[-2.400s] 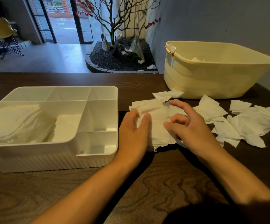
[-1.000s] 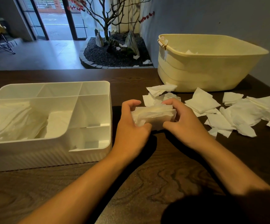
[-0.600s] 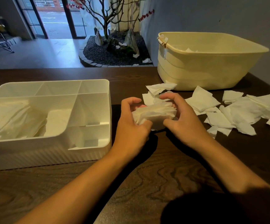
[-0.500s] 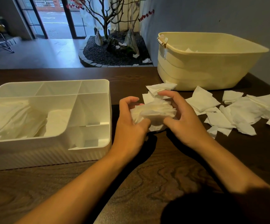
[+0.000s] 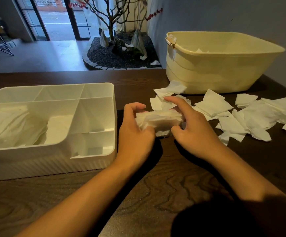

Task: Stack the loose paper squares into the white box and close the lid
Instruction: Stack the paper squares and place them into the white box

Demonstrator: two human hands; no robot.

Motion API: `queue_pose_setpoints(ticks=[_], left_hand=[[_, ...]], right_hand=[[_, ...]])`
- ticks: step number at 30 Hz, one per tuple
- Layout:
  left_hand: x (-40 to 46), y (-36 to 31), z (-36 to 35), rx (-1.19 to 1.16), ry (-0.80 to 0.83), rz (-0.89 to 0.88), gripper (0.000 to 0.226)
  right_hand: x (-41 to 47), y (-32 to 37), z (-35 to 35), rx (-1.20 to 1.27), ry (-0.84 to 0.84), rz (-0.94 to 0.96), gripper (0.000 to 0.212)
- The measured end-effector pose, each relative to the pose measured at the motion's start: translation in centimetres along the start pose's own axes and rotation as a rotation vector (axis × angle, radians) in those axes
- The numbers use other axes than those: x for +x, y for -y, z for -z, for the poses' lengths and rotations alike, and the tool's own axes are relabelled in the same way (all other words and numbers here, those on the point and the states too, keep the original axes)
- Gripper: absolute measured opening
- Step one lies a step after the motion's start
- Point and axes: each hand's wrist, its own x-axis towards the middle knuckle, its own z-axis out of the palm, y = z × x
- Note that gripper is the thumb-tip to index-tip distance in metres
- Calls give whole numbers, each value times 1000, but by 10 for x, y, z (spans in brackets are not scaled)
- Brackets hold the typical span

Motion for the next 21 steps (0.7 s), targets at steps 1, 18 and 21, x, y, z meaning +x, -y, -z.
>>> queue_pose_setpoints(ticks=[1, 18, 21], left_hand=[[0, 0, 0, 2, -19, -35, 55], [0, 6, -4, 151, -19, -192, 31], [-2, 4, -5, 224, 24, -207, 32]], right_hand=[[0, 0, 0, -6, 4, -7, 77], [0, 2, -7, -59, -29, 38, 52], [0, 5, -6, -28, -44, 21, 48]])
